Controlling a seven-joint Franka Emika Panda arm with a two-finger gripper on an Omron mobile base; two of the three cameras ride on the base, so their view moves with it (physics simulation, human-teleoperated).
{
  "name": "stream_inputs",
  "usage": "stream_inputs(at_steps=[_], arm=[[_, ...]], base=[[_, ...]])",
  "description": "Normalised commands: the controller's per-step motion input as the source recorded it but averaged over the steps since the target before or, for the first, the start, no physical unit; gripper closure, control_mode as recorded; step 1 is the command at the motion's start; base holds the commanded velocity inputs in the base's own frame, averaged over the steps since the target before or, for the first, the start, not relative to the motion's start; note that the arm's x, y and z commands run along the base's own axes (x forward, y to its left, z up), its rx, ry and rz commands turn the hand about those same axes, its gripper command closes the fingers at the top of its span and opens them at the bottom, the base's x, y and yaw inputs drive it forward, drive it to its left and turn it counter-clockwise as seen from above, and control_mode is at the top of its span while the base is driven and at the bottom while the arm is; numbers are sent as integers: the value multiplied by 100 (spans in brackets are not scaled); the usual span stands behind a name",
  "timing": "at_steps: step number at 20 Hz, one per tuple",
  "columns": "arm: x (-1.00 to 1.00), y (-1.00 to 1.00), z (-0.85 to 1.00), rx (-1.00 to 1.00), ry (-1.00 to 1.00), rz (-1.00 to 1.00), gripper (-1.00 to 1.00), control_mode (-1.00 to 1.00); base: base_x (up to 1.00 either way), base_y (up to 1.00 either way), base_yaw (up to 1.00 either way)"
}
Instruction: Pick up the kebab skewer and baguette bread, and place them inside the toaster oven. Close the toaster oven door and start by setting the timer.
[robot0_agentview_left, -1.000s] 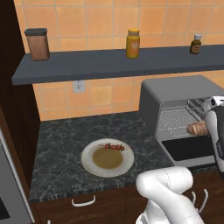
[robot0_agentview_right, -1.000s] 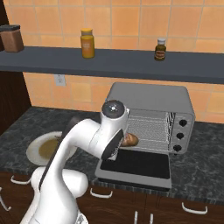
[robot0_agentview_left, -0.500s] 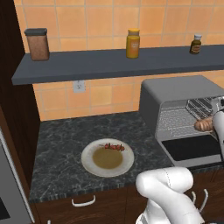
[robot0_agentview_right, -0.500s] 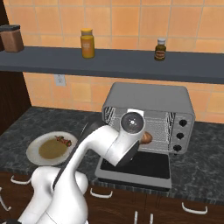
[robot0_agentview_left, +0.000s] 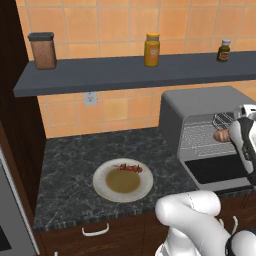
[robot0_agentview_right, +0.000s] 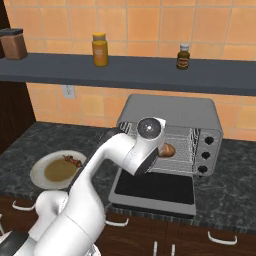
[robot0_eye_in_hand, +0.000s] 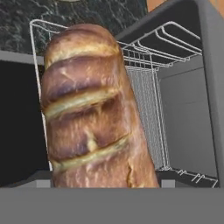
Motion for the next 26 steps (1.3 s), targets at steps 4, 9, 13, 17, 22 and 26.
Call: stream_inputs(at_steps=[4, 9, 13, 17, 22, 26], arm=[[45, 0, -9, 0, 0, 0, 100, -100], [46, 0, -13, 0, 0, 0, 100, -100], [38, -4, -16, 0, 0, 2, 100, -100], [37, 0, -7, 0, 1, 1, 100, -100], [26, -5, -14, 0, 1, 1, 100, -100], [18, 0, -29, 0, 0, 0, 100, -100]], base=[[0, 0, 0], [0, 0, 0], [0, 0, 0], [0, 0, 0], [0, 0, 0], [0, 0, 0]])
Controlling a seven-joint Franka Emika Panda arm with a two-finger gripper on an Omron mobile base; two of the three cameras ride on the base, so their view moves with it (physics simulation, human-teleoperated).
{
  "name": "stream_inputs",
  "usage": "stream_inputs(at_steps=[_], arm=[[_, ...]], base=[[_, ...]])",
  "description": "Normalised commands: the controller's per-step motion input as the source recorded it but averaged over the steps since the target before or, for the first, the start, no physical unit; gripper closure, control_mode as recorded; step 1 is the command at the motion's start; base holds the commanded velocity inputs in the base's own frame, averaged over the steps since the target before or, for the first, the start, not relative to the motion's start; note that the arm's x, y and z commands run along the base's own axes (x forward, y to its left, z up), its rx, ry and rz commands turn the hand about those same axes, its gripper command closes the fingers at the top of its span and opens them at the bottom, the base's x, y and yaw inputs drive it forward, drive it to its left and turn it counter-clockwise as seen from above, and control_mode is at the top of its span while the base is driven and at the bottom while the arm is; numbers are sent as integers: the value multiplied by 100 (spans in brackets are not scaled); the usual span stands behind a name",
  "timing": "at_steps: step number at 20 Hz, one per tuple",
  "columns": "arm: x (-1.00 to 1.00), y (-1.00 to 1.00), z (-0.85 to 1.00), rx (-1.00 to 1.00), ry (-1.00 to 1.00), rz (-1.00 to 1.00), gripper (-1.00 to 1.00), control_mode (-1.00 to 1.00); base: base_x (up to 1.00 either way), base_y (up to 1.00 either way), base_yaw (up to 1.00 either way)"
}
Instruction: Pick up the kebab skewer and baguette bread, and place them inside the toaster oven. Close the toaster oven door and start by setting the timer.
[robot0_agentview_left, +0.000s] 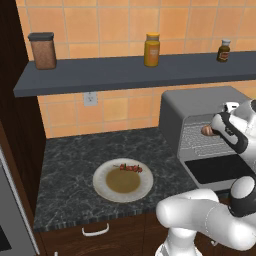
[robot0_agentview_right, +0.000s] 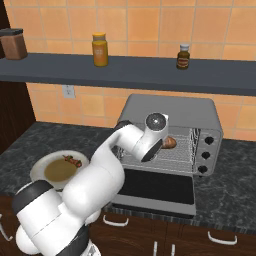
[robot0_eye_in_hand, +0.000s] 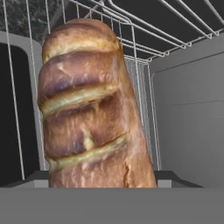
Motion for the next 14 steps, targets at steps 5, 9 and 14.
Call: stream_inputs(at_steps=[5, 9, 14], arm=[[18, 0, -29, 0, 0, 0, 100, -100], [8, -2, -23, 0, 2, 2, 100, -100], [2, 0, -2, 0, 2, 0, -100, -100]], base=[[0, 0, 0], [0, 0, 0], [0, 0, 0]])
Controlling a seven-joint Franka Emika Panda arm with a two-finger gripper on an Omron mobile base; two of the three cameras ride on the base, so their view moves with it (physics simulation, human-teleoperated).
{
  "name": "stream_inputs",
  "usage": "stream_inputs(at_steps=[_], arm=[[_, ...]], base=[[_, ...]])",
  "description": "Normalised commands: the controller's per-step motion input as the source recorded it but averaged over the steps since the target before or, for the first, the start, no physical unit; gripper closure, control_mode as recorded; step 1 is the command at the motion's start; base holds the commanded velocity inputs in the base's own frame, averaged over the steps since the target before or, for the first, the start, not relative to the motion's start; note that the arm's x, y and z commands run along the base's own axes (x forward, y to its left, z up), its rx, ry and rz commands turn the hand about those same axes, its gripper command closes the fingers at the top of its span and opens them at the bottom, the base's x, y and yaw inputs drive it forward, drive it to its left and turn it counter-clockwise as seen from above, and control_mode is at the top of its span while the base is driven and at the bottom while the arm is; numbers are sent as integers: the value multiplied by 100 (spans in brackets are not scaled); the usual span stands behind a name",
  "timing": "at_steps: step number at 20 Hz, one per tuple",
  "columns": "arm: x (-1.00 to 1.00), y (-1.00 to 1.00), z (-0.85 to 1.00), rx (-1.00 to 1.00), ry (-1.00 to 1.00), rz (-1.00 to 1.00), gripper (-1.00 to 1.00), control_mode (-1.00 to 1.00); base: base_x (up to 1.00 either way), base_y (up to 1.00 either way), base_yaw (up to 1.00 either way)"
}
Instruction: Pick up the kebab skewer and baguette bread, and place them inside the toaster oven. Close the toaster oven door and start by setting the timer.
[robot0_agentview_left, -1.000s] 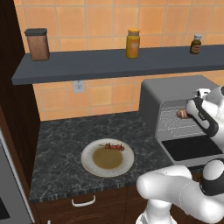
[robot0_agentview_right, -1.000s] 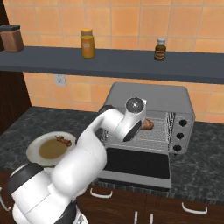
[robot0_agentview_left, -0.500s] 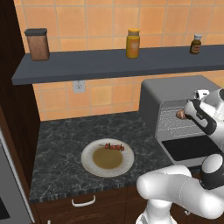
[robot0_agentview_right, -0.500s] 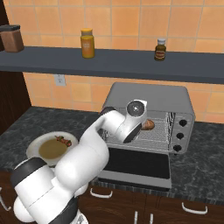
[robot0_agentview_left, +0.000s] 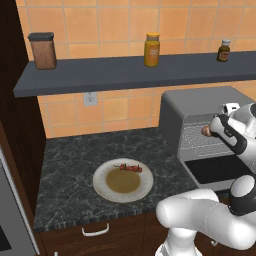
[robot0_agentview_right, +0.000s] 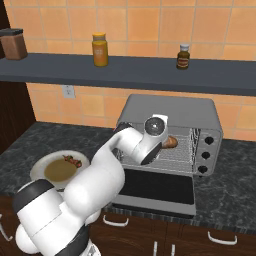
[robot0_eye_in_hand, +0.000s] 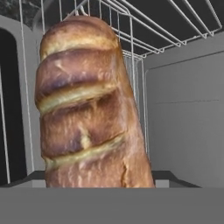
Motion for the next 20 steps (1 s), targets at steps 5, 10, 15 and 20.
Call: stream_inputs(at_steps=[5, 10, 15, 20], arm=[[0, 0, 0, 0, 0, 0, -100, -100], [0, 0, 0, 0, 0, 0, -100, -100], [-50, -4, 18, 0, -1, -2, -100, -100], [-90, 11, 54, 0, 3, -10, -100, -100]], base=[[0, 0, 0], [0, 0, 0], [0, 0, 0], [0, 0, 0]])
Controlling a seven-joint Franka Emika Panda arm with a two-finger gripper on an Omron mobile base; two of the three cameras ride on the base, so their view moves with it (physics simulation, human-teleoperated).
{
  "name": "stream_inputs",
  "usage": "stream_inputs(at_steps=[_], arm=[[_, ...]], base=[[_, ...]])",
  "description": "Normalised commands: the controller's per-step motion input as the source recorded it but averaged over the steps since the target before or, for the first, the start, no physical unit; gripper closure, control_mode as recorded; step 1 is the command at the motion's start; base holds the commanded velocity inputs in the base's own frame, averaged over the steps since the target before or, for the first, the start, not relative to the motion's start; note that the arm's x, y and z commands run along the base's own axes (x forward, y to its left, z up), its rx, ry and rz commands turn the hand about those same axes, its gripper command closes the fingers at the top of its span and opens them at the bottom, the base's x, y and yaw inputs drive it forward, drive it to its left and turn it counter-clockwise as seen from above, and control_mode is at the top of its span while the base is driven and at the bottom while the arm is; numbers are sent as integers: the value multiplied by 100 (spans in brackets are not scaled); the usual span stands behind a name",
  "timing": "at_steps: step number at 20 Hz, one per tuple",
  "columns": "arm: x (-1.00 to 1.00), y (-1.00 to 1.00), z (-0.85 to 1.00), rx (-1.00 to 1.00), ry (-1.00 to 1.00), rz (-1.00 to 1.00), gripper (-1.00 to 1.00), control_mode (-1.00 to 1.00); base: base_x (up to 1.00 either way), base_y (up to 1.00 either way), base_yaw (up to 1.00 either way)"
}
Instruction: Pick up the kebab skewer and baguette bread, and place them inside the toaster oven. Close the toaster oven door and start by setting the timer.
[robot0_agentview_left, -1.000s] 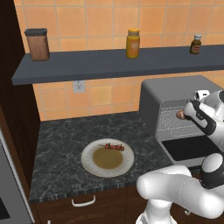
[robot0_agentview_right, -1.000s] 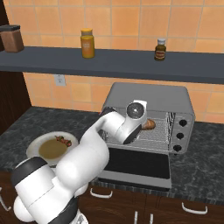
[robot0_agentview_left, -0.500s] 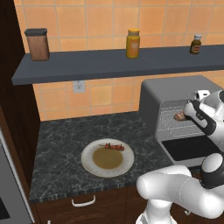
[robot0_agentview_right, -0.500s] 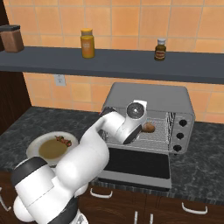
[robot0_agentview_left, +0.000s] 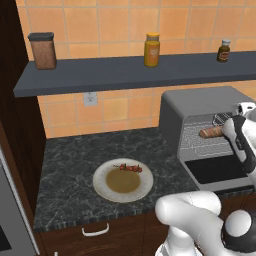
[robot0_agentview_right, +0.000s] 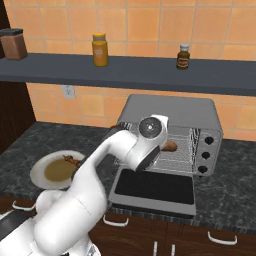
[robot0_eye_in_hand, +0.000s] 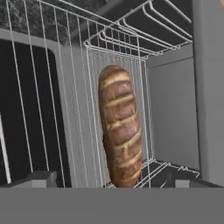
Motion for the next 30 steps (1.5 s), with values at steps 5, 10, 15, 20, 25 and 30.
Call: stream_inputs(at_steps=[5, 10, 15, 20, 25, 30], arm=[[-99, 44, 32, 1, 13, -9, -100, -100], [-87, 64, 20, 4, 8, -5, -100, -100], [-42, 82, 32, 9, 11, -9, -100, -100], [-7, 87, 42, 7, 13, -14, -100, -100], [0, 84, 21, 4, 14, -17, -100, -100], [-9, 58, 0, 16, 7, -16, -100, -100]], base=[[0, 0, 0], [0, 0, 0], [0, 0, 0], [0, 0, 0], [0, 0, 0], [0, 0, 0]])
